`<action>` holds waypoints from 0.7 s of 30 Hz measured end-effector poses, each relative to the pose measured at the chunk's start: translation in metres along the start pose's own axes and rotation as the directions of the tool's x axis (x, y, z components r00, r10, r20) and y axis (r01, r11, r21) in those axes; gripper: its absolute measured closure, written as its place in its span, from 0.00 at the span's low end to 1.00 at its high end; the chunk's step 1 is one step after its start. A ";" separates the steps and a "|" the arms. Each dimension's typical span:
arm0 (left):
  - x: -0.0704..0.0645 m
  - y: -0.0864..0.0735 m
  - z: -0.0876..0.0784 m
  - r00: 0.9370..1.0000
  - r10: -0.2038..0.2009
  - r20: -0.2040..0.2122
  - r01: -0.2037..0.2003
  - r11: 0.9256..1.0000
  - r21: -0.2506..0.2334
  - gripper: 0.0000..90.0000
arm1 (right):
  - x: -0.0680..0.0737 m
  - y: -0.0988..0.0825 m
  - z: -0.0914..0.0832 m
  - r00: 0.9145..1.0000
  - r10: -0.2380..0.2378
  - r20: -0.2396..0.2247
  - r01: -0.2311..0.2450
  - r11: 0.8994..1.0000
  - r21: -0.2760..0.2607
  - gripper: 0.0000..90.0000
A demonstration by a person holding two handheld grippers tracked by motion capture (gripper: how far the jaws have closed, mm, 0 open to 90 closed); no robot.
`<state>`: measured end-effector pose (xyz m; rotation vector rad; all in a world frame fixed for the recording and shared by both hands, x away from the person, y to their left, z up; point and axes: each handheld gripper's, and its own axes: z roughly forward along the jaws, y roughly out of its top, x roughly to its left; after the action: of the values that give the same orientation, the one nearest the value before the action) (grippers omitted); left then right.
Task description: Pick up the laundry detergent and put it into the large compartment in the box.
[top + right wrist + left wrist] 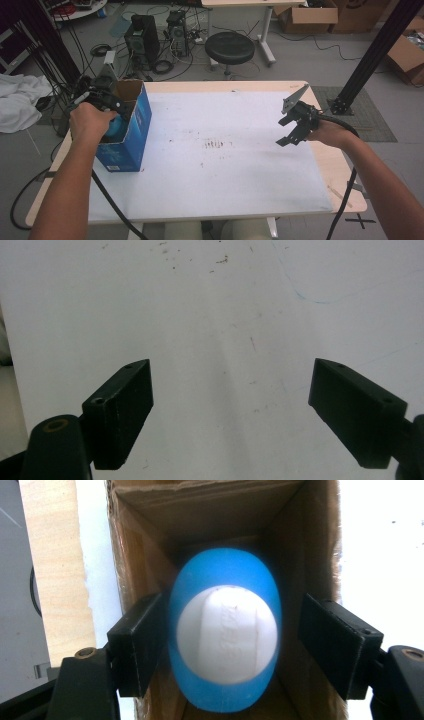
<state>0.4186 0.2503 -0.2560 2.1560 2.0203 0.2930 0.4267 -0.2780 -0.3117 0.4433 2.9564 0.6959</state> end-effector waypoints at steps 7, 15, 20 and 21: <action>0.000 0.004 -0.017 1.000 0.013 -0.028 -0.014 1.000 -0.018 0.31 | 0.001 -0.002 -0.003 1.000 0.001 -0.002 -0.001 1.000 -0.001 0.20; -0.003 0.008 -0.041 0.998 0.050 -0.031 -0.052 0.996 -0.072 0.28 | 0.001 -0.003 -0.004 1.000 0.002 -0.004 -0.002 1.000 -0.002 0.20; -0.009 0.009 -0.052 0.996 0.082 -0.031 -0.084 0.992 -0.096 0.25 | 0.002 -0.003 -0.005 1.000 0.004 -0.003 -0.004 1.000 -0.003 0.20; -0.010 0.009 -0.054 0.996 0.089 -0.027 -0.091 0.991 -0.100 0.25 | 0.002 -0.003 -0.006 1.000 0.004 -0.003 -0.004 1.000 -0.003 0.20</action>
<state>0.4131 0.2388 -0.2019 2.1947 1.8798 0.4244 0.4228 -0.2824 -0.3083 0.4487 2.9575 0.7025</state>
